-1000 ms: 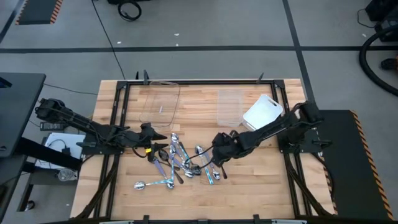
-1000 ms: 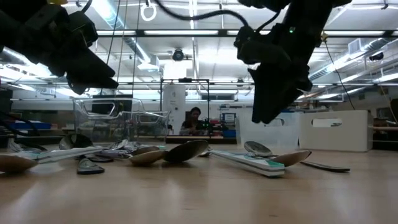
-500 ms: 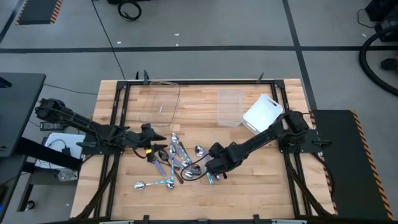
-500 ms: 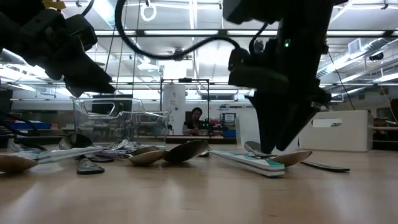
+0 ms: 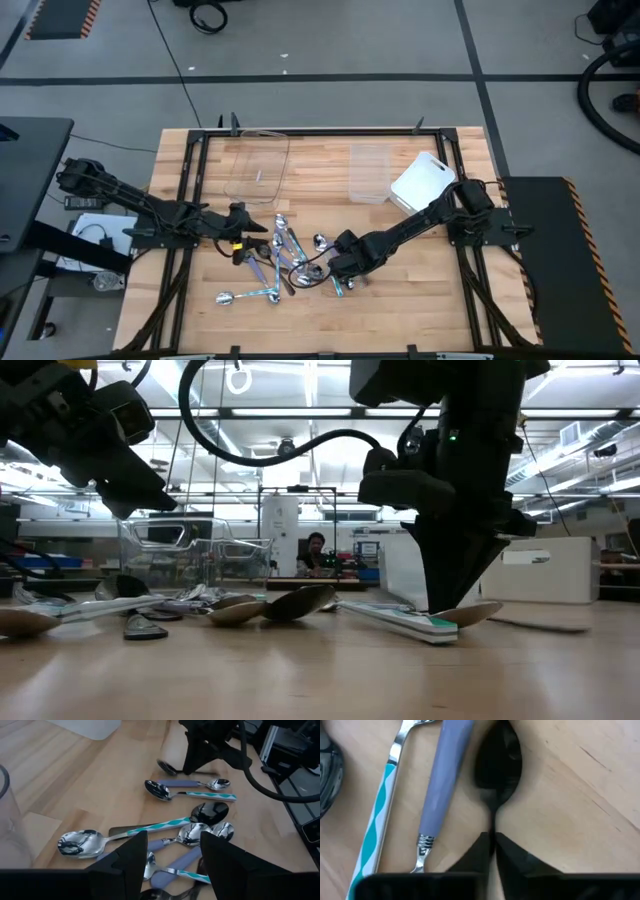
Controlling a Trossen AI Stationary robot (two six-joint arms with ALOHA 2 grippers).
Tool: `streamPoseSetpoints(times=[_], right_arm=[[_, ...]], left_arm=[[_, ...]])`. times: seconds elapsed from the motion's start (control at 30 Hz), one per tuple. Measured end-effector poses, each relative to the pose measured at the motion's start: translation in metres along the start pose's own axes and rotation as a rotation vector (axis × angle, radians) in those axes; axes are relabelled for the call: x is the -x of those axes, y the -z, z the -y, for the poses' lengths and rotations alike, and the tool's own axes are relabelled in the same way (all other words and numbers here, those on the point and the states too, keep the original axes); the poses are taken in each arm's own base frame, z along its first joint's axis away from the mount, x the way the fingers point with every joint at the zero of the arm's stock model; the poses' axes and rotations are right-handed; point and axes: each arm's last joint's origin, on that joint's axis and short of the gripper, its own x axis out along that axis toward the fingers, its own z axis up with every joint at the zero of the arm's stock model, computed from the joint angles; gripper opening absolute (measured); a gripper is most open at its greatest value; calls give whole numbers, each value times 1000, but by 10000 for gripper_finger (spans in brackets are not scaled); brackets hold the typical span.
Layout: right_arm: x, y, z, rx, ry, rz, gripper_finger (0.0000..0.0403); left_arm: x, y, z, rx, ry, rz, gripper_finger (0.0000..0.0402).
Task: Sort silverware by color (type)
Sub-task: Put the black spoon into the transparent white bin
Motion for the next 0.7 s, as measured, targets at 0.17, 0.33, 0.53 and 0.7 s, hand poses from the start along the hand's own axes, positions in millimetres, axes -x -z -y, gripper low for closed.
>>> streamPoseSetpoints(times=[0.17, 0.33, 0.53, 0.7], right_arm=[[1, -3, 2, -2, 1, -19, 16], [8, -7, 9, 18, 19, -24, 6], [20, -15, 15, 17, 29, 5, 4], [37, -19, 20, 26, 22, 65, 4]], left_arm=[[0, 2, -1, -4, -7, -16, 190], [0, 2, -1, -6, -9, -21, 190], [0, 1, -1, -4, -25, -6, 190], [0, 1, -2, -30, -38, 1, 190]])
